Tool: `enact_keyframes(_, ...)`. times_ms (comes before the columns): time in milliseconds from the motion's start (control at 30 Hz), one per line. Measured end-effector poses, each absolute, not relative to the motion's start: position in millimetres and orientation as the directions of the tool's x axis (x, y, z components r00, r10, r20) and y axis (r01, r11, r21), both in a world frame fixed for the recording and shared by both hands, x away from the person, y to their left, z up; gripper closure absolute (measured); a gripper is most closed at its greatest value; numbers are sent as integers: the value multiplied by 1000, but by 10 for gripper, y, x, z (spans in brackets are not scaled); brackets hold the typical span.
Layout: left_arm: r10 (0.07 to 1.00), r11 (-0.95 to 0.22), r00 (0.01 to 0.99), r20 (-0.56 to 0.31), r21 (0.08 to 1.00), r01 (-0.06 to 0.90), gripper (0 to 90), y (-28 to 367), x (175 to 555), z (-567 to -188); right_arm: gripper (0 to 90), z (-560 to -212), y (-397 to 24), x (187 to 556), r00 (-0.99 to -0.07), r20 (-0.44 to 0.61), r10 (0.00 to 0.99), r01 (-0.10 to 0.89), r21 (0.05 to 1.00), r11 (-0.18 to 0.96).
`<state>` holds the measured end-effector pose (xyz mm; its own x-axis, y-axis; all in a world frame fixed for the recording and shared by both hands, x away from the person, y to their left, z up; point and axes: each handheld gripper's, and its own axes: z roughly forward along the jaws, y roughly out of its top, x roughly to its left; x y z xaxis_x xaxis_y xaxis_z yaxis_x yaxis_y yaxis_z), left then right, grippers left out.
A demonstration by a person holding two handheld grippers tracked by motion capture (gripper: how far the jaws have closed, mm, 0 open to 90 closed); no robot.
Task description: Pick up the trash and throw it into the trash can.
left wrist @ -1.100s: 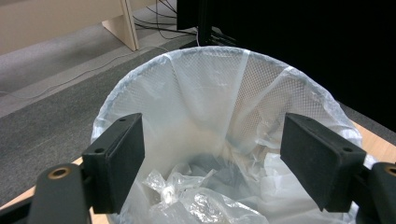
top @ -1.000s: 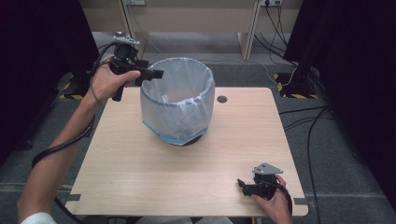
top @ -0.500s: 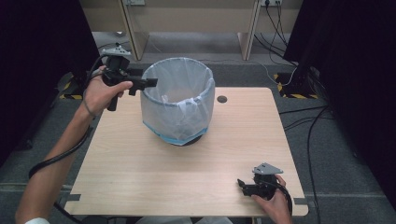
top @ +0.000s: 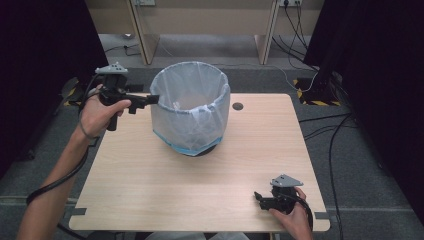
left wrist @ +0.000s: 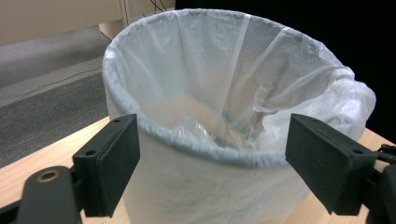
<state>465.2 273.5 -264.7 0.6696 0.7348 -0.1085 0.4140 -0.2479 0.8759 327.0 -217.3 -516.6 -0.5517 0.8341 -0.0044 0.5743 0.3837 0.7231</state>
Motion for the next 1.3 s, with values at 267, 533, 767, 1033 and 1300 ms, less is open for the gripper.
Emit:
enact_keyframes(267,727,-225,675,-126,885,408,168,2843,4512,-2826,156,-5166,-2174,3276,-555,-7,832,571,724,387)
enact_keyframes(533,730,-207,669,-139,888,411,167,2943,4349,-3074,156,-5166,-2174,3276,-555,-8,832,571,724,388)
enact_keyframes(767,730,-193,667,-146,893,406,167,2967,4267,-3201,155,-5166,-2173,3276,-554,-8,832,571,723,387)
enact_keyframes(1033,726,-178,669,-161,895,409,167,2967,4162,-3400,155,-5166,-2173,3276,-554,-8,832,571,723,388)
enact_keyframes(1300,730,-165,660,-176,892,421,167,3013,4084,-3548,155,-5166,-2173,3276,-554,-8,832,571,723,388)
